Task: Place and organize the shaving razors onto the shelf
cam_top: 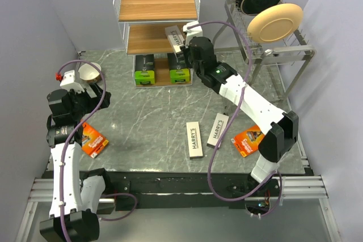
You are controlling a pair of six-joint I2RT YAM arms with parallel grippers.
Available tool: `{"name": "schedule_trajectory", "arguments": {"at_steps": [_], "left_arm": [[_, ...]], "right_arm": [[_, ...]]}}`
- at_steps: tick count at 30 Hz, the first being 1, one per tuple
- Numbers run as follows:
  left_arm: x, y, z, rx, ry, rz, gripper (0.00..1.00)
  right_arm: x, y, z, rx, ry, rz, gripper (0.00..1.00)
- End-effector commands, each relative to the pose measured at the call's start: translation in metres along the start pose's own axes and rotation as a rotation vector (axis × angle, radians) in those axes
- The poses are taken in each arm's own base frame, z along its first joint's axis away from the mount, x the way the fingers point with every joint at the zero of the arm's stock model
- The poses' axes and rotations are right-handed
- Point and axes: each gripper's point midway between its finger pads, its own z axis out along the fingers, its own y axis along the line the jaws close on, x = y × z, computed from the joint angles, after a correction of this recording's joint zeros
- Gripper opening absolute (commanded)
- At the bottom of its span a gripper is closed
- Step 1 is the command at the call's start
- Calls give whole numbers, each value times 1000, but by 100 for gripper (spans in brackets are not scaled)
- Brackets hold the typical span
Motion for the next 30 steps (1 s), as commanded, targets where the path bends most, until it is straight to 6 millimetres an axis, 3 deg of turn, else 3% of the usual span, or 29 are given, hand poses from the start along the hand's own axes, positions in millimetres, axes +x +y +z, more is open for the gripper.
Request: {"name": "schedule_trajectory", "arguments": {"at_steps": [1,8,17,22,30], "left_arm": [[-12,-2,-3,11,-45,14,99],[-11,4,-1,-8,-37,6,99],[-10,10,3,-18,-35,-11,98],[-8,10,3,-14,-27,-17,98],[-8,9,4,-3,-24,-21,98]], "right_arm": [[0,-1,13,2,4,8,0],[0,5,39,-20,19,18,0],[-6,23,54,-83,10,40,0],[-14,32,60,-108,-4,76,0],[-10,36,60,-126,5,79,0]]}}
